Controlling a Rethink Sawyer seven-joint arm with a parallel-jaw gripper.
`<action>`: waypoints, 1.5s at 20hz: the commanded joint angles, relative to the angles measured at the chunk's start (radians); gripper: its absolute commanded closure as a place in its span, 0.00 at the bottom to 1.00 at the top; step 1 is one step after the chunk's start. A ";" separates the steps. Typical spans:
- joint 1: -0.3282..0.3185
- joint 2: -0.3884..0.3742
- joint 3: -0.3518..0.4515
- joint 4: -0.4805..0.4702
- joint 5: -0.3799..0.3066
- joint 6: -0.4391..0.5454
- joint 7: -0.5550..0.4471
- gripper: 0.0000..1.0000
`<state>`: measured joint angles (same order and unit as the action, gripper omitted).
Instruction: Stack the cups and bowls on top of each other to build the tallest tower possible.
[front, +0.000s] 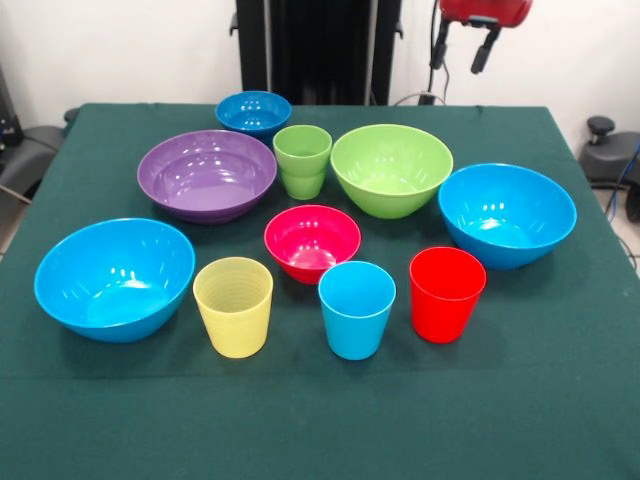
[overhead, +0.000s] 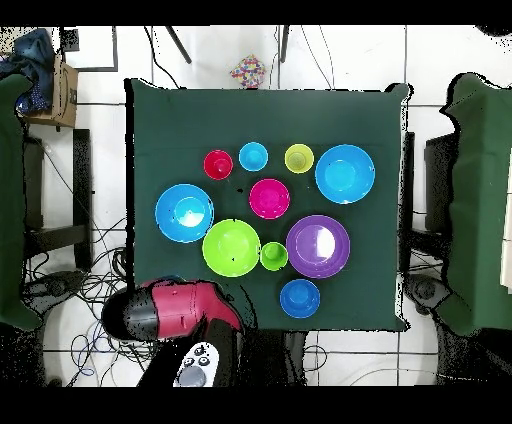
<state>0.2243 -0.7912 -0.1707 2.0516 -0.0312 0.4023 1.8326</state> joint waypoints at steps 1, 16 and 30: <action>0.019 0.023 0.050 0.005 0.015 0.025 0.159 0.00; 0.265 0.033 -0.204 -0.051 -0.092 -0.290 0.196 0.00; 0.455 0.113 -0.433 -0.097 -0.012 -0.568 0.132 0.00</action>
<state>0.6677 -0.7547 -0.5600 2.0024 -0.0620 -0.1093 1.8326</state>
